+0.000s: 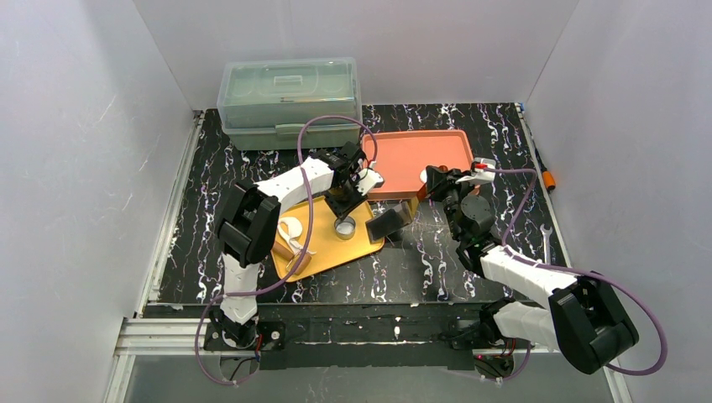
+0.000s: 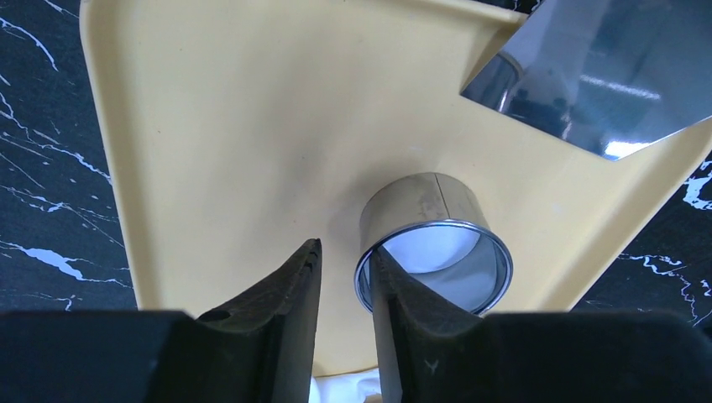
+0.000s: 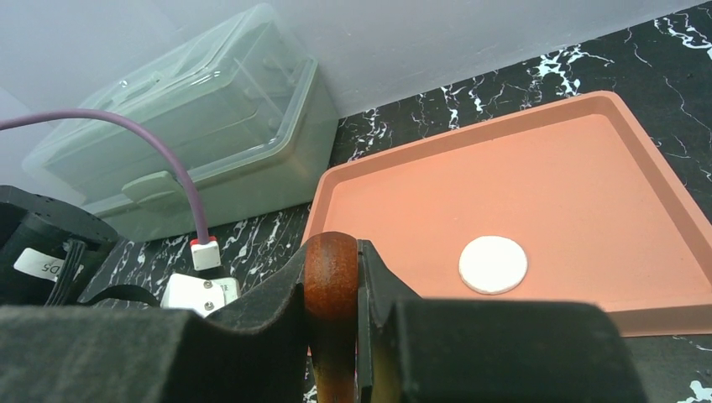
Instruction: Roll out the dumpling wrappers from the dough
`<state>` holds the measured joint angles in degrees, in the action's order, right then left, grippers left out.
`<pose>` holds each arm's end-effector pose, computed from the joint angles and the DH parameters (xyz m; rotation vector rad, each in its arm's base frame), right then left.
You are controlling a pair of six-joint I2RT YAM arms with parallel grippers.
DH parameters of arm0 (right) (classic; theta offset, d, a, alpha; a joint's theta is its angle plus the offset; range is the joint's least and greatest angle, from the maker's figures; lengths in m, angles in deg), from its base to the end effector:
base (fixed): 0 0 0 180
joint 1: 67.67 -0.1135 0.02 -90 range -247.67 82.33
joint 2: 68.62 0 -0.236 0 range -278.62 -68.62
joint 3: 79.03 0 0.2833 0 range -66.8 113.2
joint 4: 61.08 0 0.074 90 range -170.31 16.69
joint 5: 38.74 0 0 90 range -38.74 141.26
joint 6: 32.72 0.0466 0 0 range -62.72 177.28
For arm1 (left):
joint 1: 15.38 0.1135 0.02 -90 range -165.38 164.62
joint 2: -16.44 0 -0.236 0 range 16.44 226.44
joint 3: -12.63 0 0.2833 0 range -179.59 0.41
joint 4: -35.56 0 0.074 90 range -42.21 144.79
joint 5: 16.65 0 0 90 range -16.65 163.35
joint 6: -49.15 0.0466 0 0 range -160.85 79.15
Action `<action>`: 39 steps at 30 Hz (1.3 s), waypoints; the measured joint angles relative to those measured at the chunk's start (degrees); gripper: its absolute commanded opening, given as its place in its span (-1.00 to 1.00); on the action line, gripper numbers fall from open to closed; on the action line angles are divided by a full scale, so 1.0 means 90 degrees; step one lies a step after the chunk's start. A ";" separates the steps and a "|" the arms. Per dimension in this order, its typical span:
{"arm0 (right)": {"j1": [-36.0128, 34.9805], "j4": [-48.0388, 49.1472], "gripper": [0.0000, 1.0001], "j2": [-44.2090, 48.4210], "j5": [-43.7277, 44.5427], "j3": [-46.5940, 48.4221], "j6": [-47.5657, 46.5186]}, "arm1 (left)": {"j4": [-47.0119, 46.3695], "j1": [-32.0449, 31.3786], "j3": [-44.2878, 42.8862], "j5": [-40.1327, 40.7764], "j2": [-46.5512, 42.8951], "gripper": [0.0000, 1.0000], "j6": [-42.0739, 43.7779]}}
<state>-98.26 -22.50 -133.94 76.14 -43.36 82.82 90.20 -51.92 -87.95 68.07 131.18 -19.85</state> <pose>0.2532 0.1269 0.2058 0.2996 1.4170 0.4986 0.3485 -0.2636 0.1463 1.3594 2.4259 -0.1974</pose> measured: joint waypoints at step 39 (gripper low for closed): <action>0.0073 0.0452 -0.97 -0.0534 -0.0355 0.0075 0.0153 | 0.1003 0.0634 -0.0770 -0.1209 -0.0102 -1.00 -0.0291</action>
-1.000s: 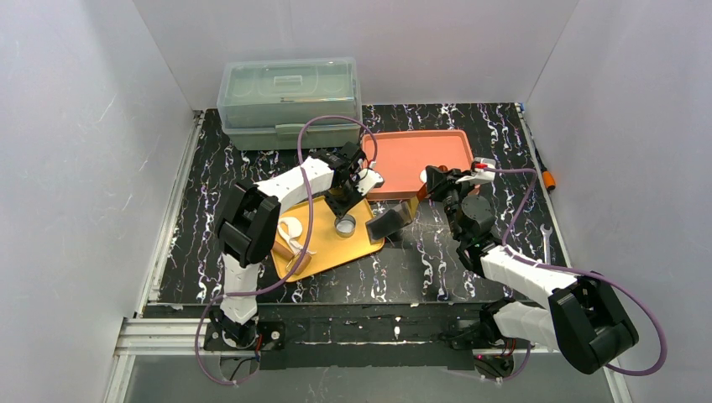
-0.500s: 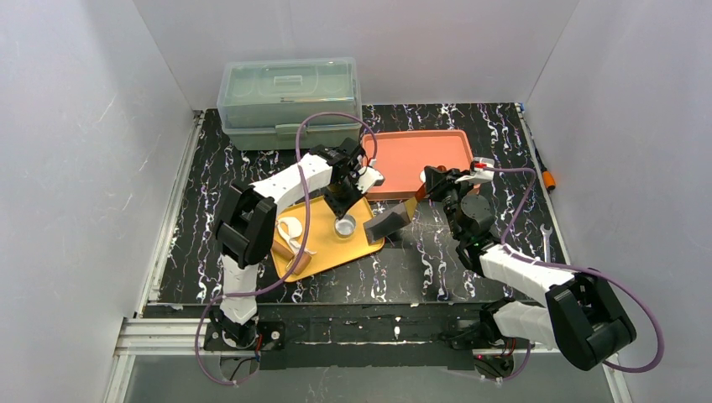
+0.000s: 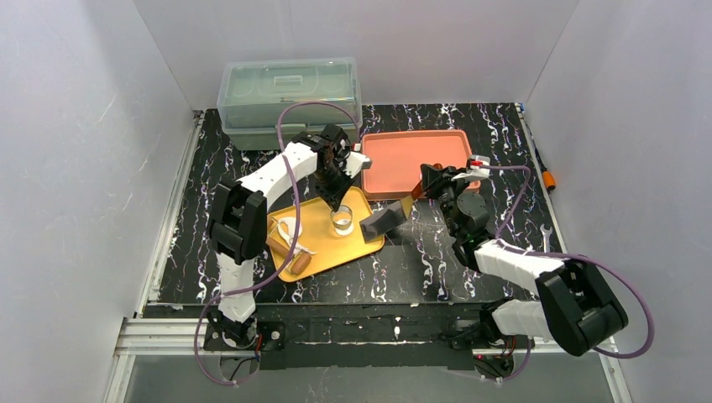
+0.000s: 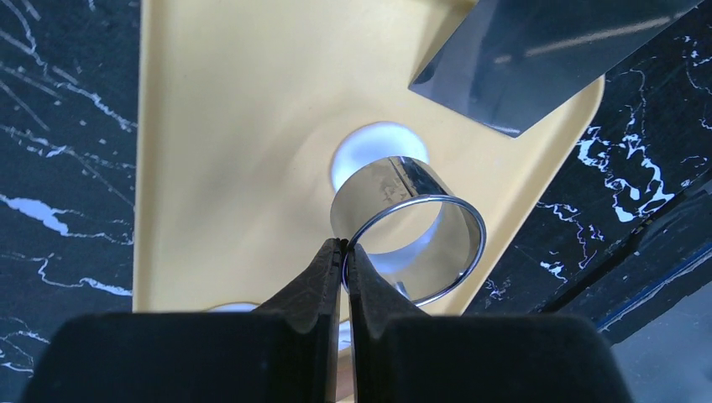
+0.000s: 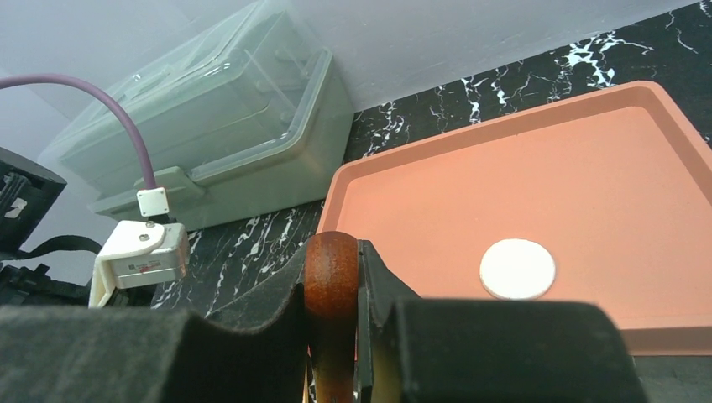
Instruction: Roll out the dumpling wrappers from the dough
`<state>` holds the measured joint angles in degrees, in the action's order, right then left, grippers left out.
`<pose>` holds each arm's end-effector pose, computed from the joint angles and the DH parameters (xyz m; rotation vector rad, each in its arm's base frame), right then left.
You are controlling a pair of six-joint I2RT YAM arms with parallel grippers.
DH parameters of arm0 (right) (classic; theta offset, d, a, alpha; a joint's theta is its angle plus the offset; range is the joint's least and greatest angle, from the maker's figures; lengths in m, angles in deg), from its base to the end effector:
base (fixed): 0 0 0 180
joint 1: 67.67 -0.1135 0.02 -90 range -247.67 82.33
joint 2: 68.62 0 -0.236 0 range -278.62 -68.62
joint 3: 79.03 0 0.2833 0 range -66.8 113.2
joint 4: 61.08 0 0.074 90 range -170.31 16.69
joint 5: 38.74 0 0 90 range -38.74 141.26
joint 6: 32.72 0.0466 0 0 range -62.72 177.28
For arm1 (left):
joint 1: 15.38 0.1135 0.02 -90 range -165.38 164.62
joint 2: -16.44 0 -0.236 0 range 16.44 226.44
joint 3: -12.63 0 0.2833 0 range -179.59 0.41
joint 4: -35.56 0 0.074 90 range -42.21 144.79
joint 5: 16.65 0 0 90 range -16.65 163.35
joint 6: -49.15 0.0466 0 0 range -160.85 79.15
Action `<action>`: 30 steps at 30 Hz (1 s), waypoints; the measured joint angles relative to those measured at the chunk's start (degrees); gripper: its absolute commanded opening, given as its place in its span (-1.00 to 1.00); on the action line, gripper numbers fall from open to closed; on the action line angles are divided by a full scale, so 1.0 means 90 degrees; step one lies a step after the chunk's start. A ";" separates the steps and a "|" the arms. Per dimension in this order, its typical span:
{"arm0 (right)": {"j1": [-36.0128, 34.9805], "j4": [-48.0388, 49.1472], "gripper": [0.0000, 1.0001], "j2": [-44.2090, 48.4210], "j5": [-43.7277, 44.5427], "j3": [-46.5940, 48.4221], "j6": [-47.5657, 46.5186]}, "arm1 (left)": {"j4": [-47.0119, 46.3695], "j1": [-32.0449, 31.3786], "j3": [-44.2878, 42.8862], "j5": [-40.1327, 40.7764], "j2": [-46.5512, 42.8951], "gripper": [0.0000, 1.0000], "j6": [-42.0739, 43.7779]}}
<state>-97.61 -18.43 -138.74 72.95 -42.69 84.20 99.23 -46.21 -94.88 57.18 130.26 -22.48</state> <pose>0.2609 0.1304 0.1960 0.2792 1.4227 0.5485 0.3691 -0.2354 0.1867 1.2258 2.5092 -0.4477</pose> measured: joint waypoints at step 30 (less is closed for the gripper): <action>0.0034 0.1540 -0.97 -0.1098 -0.0175 -0.0002 0.0155 | -0.0675 0.1141 0.0716 0.1243 0.0012 -0.10 -0.0223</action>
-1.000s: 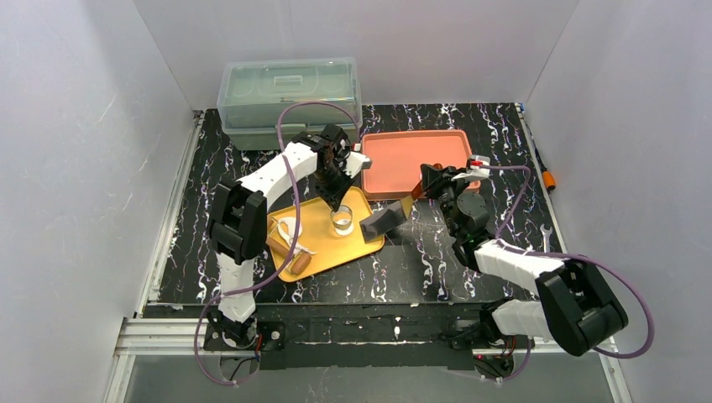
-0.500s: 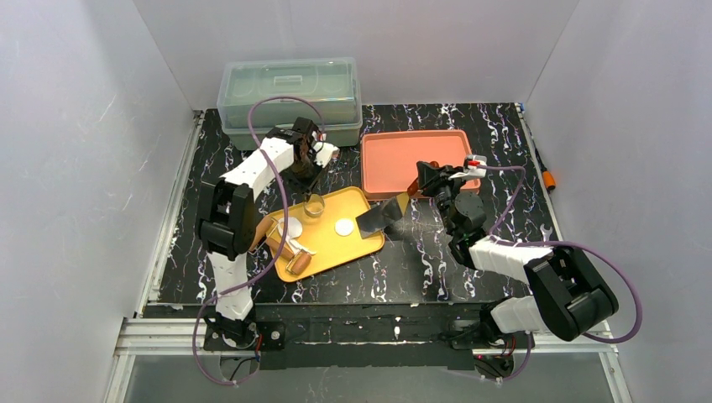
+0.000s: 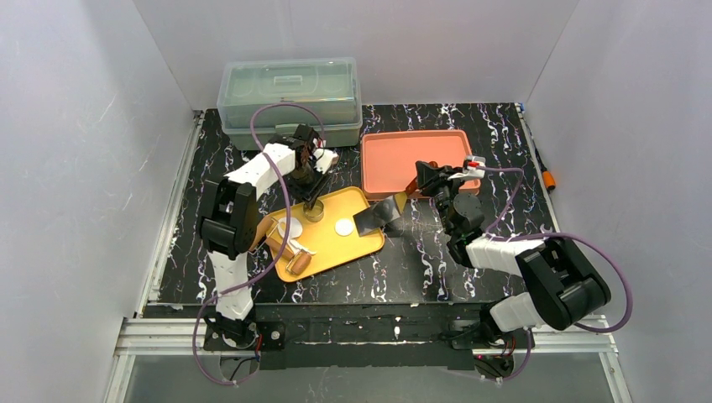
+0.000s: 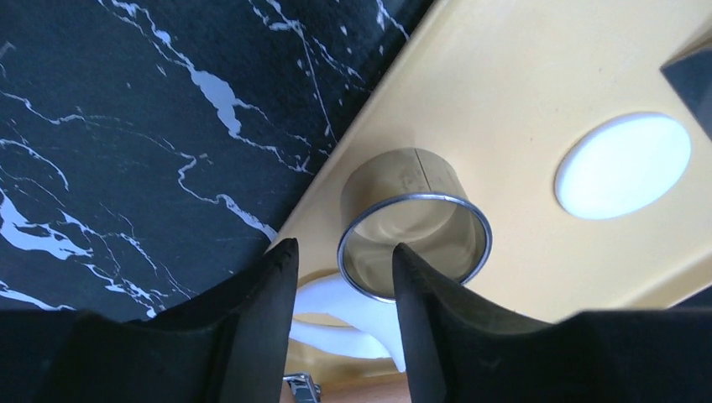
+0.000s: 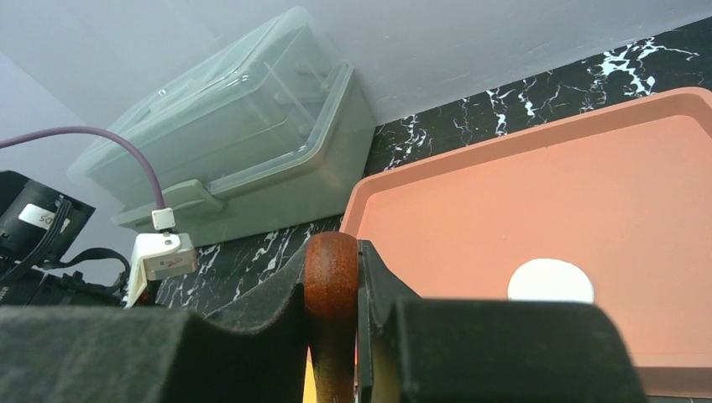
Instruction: Roll out the dumpling wrappers from the dough
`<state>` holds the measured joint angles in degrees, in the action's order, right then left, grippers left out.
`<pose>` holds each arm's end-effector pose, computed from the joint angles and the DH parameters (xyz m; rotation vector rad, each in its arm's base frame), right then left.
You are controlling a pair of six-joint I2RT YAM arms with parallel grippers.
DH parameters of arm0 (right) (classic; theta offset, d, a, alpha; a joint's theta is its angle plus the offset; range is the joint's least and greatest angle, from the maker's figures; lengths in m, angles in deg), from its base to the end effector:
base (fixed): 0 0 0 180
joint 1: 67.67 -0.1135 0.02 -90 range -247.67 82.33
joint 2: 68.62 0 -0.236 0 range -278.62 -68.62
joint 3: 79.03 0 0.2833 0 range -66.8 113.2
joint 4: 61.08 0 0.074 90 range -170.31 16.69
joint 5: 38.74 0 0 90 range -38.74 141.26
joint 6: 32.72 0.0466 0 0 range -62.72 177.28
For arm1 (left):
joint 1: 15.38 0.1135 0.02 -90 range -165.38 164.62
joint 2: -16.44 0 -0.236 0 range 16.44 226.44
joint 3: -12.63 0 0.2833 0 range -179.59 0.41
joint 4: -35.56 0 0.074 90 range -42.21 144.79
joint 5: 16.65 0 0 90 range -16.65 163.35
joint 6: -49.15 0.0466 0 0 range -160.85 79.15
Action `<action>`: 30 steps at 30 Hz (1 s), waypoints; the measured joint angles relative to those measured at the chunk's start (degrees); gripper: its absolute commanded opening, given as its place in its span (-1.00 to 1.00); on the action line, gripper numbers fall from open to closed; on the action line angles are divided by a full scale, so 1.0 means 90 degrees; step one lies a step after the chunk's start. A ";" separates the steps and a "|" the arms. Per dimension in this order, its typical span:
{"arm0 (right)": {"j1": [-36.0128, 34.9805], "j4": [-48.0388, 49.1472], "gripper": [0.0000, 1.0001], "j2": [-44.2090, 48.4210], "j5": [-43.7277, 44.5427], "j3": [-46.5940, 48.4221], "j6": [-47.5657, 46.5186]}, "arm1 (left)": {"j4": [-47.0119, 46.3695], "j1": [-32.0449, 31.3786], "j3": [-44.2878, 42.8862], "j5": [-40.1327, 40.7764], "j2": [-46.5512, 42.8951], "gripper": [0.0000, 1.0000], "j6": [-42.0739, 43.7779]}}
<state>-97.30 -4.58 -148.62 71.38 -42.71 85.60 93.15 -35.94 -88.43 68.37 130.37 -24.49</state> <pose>0.2676 0.1338 0.1764 0.2856 1.3578 0.6120 0.4032 -0.1556 0.1526 0.9067 2.6500 -0.1394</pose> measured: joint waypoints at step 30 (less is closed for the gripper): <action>0.0002 0.0692 -0.97 -0.0806 -0.0425 -0.0032 0.0658 | -0.0814 -0.0631 0.2327 -0.1214 -0.1477 -0.46 0.0916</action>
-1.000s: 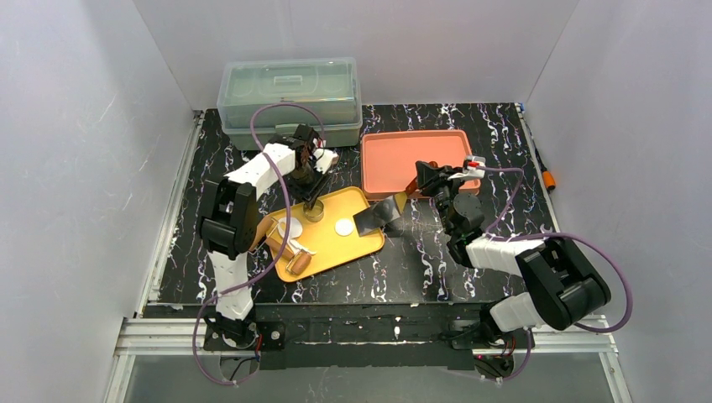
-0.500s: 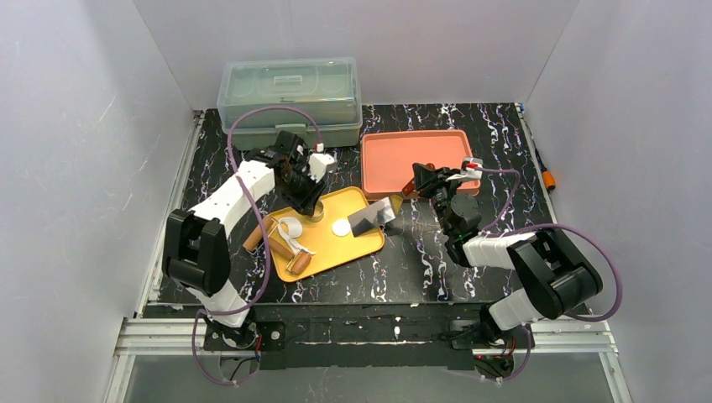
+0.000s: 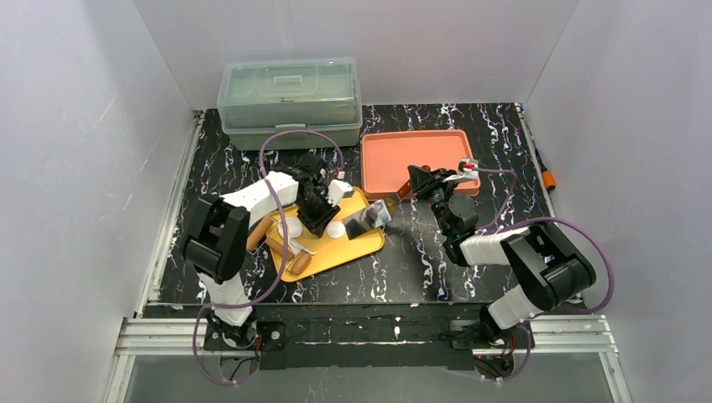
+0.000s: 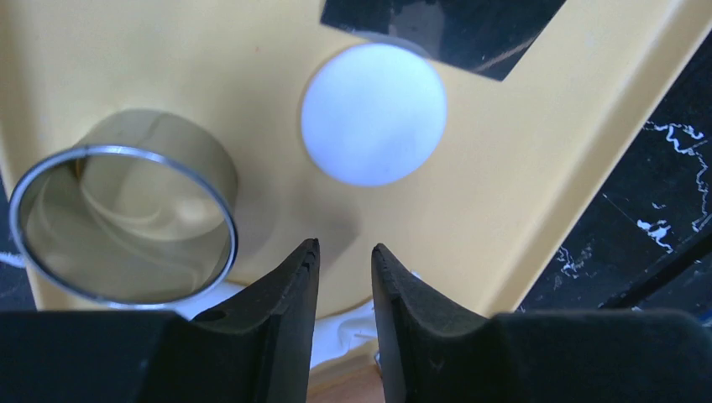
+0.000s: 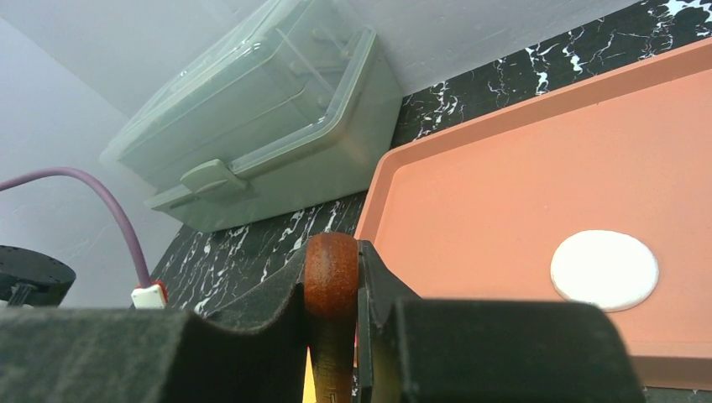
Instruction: Roll out the dumpling wrappers from the dough
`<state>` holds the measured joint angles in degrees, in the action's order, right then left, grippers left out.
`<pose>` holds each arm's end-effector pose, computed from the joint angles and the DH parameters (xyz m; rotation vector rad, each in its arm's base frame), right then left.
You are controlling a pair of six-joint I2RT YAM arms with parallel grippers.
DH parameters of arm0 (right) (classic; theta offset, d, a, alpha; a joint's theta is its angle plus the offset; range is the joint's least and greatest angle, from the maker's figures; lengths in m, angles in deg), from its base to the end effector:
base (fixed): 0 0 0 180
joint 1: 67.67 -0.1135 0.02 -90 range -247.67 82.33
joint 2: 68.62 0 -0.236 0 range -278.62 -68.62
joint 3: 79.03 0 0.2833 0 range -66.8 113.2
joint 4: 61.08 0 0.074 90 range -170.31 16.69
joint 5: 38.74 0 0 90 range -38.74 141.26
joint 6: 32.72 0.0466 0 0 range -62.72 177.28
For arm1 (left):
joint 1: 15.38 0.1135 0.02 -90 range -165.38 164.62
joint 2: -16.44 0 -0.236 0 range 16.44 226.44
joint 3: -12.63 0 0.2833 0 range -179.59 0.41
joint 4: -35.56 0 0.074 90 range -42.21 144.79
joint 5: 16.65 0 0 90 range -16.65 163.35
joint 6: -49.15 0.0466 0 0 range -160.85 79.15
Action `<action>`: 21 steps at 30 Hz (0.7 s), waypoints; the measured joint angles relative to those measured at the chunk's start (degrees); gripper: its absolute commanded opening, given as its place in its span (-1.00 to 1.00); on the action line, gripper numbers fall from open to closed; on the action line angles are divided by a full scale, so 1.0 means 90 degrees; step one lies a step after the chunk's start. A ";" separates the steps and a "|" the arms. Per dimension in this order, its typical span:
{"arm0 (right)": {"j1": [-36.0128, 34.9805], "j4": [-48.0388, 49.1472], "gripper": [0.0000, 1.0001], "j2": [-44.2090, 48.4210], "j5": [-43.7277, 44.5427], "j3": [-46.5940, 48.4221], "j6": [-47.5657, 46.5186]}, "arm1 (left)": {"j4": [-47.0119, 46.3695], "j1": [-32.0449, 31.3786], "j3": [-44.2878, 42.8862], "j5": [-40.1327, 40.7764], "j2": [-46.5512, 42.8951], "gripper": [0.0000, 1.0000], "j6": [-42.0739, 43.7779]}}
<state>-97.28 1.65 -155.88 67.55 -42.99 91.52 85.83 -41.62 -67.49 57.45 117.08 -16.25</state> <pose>0.2695 0.1381 0.1521 0.3008 1.3850 0.7342 0.3244 -0.1742 0.1339 1.2548 2.4870 -0.3956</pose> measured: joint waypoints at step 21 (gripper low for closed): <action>-0.0073 -0.0039 -0.97 -0.0061 -0.0114 0.0024 0.0041 | -0.0712 -0.0440 -0.0226 0.0971 0.0554 -0.51 0.0204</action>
<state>-97.93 1.30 -156.43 66.53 -42.77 91.89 79.43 -45.58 -69.53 66.19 122.07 -14.41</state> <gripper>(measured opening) 0.253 0.248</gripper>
